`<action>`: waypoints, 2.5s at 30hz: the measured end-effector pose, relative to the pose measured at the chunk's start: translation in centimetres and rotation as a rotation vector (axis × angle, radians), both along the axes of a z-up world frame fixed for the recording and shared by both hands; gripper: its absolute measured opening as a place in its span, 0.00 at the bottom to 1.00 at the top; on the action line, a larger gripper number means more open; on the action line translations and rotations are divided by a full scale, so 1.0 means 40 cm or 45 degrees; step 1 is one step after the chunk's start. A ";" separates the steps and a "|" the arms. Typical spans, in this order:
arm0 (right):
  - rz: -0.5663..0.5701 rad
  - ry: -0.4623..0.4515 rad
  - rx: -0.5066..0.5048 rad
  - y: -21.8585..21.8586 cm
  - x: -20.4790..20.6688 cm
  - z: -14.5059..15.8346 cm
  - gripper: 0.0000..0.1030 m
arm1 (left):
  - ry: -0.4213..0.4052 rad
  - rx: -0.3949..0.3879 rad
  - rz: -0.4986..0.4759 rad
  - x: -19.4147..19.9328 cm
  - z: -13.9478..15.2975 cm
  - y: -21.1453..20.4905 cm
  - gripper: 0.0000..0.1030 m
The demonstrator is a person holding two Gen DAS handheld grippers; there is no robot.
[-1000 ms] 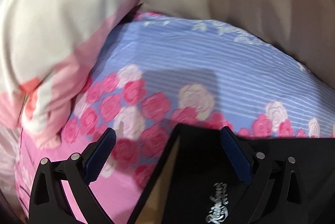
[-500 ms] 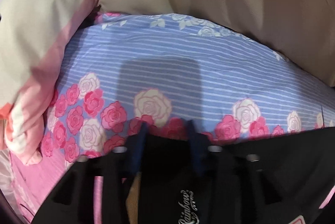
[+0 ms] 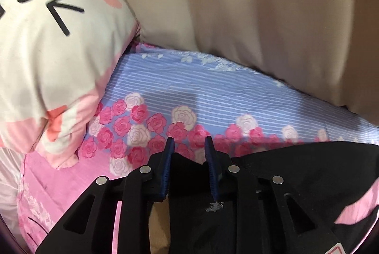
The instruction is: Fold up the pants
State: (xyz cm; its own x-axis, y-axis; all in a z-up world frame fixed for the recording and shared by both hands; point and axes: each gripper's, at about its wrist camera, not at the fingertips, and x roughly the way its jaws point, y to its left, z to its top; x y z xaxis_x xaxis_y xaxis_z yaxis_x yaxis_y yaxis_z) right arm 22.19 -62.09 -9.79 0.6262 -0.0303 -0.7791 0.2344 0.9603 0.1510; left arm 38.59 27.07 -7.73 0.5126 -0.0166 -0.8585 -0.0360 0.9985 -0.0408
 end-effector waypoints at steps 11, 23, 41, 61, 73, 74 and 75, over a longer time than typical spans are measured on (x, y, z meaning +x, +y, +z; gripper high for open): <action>0.104 -0.211 -0.098 0.027 -0.151 0.234 0.14 | -0.129 -0.074 -0.053 -0.223 0.144 0.029 0.22; 0.272 -0.077 -0.213 0.109 -0.582 0.229 0.14 | -0.123 -0.049 -0.003 -0.666 0.154 0.154 0.00; 0.138 0.176 -0.192 0.147 -0.698 0.005 0.15 | 0.100 -0.218 0.259 -0.734 -0.141 0.072 0.57; 0.074 0.109 -0.266 0.170 -0.686 0.075 0.16 | -0.011 -0.347 0.263 -0.680 -0.001 0.218 0.08; 0.068 0.127 -0.269 0.162 -0.695 0.036 0.16 | 0.178 -0.139 0.235 -0.703 -0.085 0.234 0.09; 0.060 0.077 -0.264 0.158 -0.692 0.063 0.16 | 0.180 -0.119 0.226 -0.693 -0.081 0.232 0.09; 0.054 0.015 -0.280 0.158 -0.689 0.099 0.16 | 0.188 -0.106 0.219 -0.684 -0.082 0.228 0.09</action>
